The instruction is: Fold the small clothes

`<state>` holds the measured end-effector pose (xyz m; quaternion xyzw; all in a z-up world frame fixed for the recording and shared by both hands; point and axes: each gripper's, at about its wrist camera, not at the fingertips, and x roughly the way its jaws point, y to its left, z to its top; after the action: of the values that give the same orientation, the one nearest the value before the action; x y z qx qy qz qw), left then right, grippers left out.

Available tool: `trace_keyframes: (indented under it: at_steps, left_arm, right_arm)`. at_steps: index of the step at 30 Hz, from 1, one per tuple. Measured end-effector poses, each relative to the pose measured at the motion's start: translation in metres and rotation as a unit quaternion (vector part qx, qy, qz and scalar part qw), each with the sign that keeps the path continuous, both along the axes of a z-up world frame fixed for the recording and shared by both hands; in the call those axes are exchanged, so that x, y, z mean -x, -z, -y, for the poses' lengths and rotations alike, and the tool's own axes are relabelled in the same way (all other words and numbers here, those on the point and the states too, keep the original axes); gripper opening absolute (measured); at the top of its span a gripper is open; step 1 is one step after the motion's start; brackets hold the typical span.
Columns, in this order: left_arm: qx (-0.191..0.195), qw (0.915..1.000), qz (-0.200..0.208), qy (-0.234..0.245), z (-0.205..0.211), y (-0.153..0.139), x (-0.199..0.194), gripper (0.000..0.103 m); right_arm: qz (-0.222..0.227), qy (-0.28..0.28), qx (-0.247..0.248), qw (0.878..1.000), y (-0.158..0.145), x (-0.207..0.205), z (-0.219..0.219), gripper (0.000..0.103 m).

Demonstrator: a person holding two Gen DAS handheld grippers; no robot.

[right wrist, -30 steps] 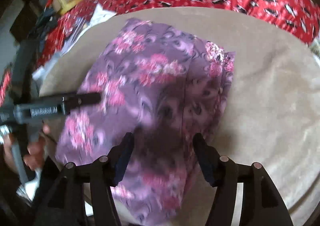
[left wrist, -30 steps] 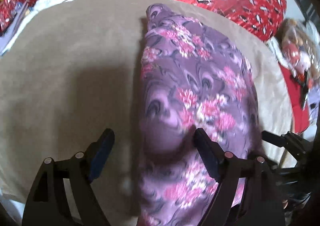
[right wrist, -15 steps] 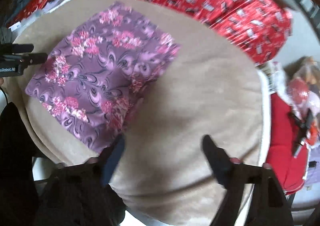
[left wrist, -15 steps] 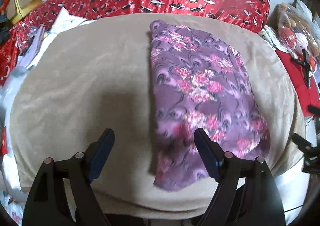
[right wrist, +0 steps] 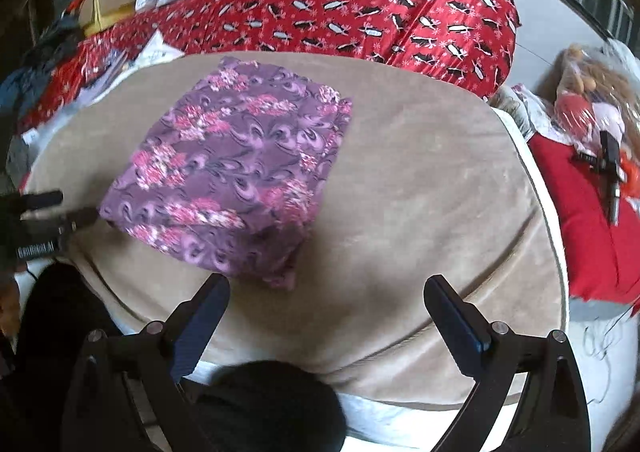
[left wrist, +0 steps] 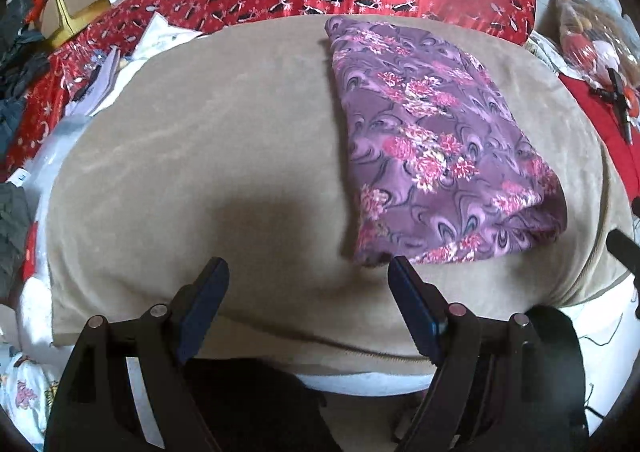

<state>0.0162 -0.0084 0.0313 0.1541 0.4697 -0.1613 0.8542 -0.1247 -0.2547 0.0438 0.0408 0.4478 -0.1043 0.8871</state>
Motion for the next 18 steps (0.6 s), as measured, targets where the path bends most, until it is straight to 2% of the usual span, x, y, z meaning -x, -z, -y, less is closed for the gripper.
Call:
trace_keyframes:
  at_steps: [5,10,15,18]
  left_arm:
    - [0.017,0.9998,0.014,-0.004,0.001,-0.004,0.012,0.083]
    - [0.007,0.9997,0.022,0.001,0.01,0.0,0.021,0.083]
    - [0.009,0.9996,0.025,0.006,0.014,0.0,0.026,0.083]
    - [0.01,0.9996,0.025,0.01,0.015,0.0,0.028,0.083]
  right_arm:
    - [0.014,0.01,-0.011,1.0,-0.005,0.007,-0.004,0.099]
    - [0.028,0.024,-0.029,0.999,-0.006,0.017,-0.003,0.1]
    - [0.035,0.035,0.016,0.999,-0.009,0.02,-0.01,0.1]
    - [0.039,0.039,0.018,0.998,-0.01,0.019,-0.008,0.1]
